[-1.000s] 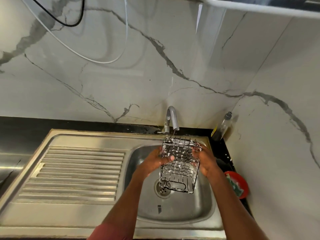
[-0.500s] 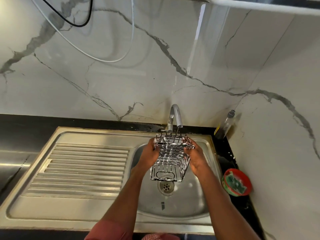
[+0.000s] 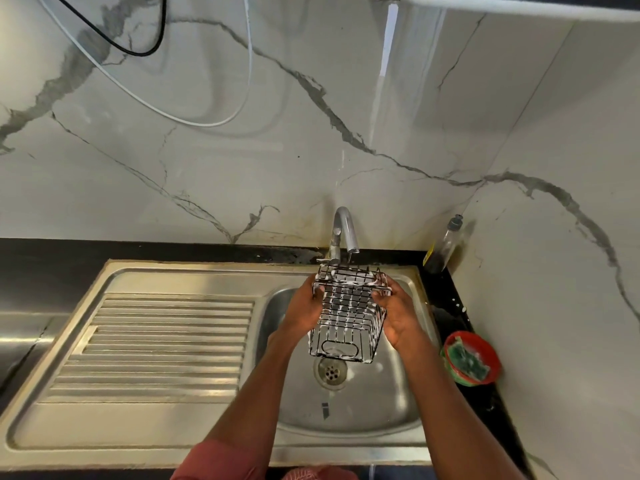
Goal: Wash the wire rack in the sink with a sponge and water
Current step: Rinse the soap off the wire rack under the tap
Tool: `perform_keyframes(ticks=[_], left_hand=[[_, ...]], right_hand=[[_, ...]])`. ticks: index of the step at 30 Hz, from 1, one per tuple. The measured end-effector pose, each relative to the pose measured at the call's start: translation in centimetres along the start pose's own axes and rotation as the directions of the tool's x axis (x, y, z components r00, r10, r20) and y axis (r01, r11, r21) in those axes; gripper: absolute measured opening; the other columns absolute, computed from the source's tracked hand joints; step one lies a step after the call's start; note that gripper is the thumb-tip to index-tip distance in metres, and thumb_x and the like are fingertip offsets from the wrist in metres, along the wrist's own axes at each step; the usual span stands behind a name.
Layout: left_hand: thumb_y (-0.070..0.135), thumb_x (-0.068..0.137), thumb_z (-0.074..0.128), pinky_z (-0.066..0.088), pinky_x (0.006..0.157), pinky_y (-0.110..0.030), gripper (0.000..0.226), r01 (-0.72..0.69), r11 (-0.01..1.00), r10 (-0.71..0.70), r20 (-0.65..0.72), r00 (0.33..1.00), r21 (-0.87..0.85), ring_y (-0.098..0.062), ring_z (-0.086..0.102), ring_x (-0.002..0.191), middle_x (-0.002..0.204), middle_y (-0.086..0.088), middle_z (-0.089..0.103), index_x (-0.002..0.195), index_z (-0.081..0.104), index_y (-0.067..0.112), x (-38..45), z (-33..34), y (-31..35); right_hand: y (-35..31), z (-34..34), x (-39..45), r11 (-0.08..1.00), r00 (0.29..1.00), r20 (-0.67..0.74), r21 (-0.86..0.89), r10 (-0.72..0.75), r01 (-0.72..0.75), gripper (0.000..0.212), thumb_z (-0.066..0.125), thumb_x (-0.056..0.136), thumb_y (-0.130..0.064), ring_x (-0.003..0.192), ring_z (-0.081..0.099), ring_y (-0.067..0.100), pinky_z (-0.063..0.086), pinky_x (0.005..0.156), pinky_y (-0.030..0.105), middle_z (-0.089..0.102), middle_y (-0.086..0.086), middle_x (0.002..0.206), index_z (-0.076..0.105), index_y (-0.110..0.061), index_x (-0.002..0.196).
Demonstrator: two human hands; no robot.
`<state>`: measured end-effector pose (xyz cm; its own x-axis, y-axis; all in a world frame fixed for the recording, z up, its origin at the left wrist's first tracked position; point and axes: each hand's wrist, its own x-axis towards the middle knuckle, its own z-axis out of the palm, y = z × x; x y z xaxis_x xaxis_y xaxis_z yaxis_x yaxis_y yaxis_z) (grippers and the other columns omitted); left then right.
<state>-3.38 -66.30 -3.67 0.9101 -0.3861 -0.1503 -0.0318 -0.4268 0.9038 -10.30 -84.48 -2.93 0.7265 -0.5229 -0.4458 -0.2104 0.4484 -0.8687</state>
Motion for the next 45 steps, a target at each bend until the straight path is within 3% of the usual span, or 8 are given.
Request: perform_keyframes(ticks=[5,13,18,21,24,31,37,45], left_hand=[[0.028,0.108,0.053,0.044,0.105,-0.034,0.040,0.067,0.995,-0.072,-0.081,0.994,-0.068,-0.028,0.060,0.128,0.135,-0.012,0.067,0.144,0.055,0.010,-0.1,-1.4,-2.4],[0.012,0.104,0.057,0.051,0.108,-0.048,0.030,0.093,0.985,-0.118,-0.171,0.978,-0.147,-0.025,0.068,0.116,0.122,-0.008,0.074,0.134,0.064,0.013,0.1,-3.0,-4.5],[0.015,0.105,0.055,0.052,0.106,-0.045,0.033,0.093,0.991,-0.111,-0.207,0.972,-0.095,-0.024,0.067,0.116,0.125,-0.006,0.073,0.136,0.065,0.019,-0.2,-3.1,-4.3],[0.013,0.106,0.054,0.053,0.090,-0.032,0.035,0.061,0.997,-0.071,-0.262,0.962,-0.045,-0.018,0.067,0.101,0.125,-0.008,0.073,0.139,0.063,0.019,-0.7,-3.0,-2.8],[0.009,0.106,0.051,0.042,0.082,-0.026,0.038,0.068,0.996,-0.048,-0.325,0.945,0.050,-0.013,0.059,0.094,0.121,-0.006,0.071,0.142,0.061,0.016,-1.2,-3.2,-1.8],[-0.004,0.092,0.047,0.059,0.073,-0.044,0.054,0.139,0.990,-0.108,-0.435,0.894,0.040,-0.031,0.071,0.084,0.107,-0.012,0.076,0.136,0.064,0.022,-1.7,-4.3,-2.2],[-0.001,0.094,0.047,0.053,0.069,-0.035,0.051,0.132,0.991,-0.108,-0.428,0.897,0.025,-0.026,0.070,0.082,0.107,-0.013,0.077,0.136,0.065,0.022,-1.2,-3.9,-3.3],[0.014,0.104,0.054,0.045,0.084,-0.025,0.038,0.063,0.998,-0.051,-0.315,0.948,0.029,-0.016,0.066,0.099,0.123,-0.007,0.074,0.140,0.064,0.025,0.3,-1.7,-1.3]], right_hand=[[-0.4,2.8,-0.9,0.987,0.998,0.024,-0.147,-0.054,0.057,0.058,0.062,0.086,0.013,0.112,0.061,0.016,0.042,0.103,0.037,0.069,-0.007,0.119,0.070,-0.031,0.123],[0.4,4.8,-1.7,0.983,0.993,0.116,-0.181,-0.013,0.034,0.066,0.060,0.087,0.016,0.111,0.059,0.012,0.044,0.084,0.025,0.062,-0.007,0.130,0.061,-0.028,0.136],[0.0,4.6,-2.3,0.983,0.988,0.154,-0.181,-0.003,0.031,0.065,0.057,0.085,0.021,0.100,0.062,0.009,0.047,0.084,0.025,0.066,-0.020,0.100,0.065,-0.040,0.108],[0.2,4.4,-2.1,0.976,0.988,0.151,-0.212,-0.012,0.045,0.066,0.057,0.085,0.019,0.117,0.060,0.019,0.048,0.103,0.037,0.067,-0.009,0.117,0.066,-0.041,0.112],[0.3,4.7,-1.8,0.959,0.984,0.173,-0.273,-0.030,0.077,0.073,0.058,0.087,0.018,0.128,0.053,0.021,0.044,0.109,0.040,0.057,-0.003,0.139,0.056,-0.032,0.141],[0.0,6.4,-1.3,0.922,0.958,0.286,-0.370,0.000,0.111,0.086,0.053,0.085,0.024,0.141,0.041,0.027,0.044,0.110,0.043,0.037,0.003,0.160,0.043,-0.029,0.152],[-0.1,6.0,-1.3,0.898,0.960,0.280,-0.419,-0.014,0.135,0.086,0.054,0.083,0.025,0.134,0.048,0.026,0.051,0.074,0.022,0.044,0.002,0.155,0.043,-0.026,0.152],[-0.8,2.8,-0.4,0.932,0.981,0.189,-0.345,-0.045,0.109,0.092,0.048,0.078,0.028,0.112,0.060,0.020,0.050,0.052,0.020,0.055,0.007,0.146,0.041,-0.024,0.153]])
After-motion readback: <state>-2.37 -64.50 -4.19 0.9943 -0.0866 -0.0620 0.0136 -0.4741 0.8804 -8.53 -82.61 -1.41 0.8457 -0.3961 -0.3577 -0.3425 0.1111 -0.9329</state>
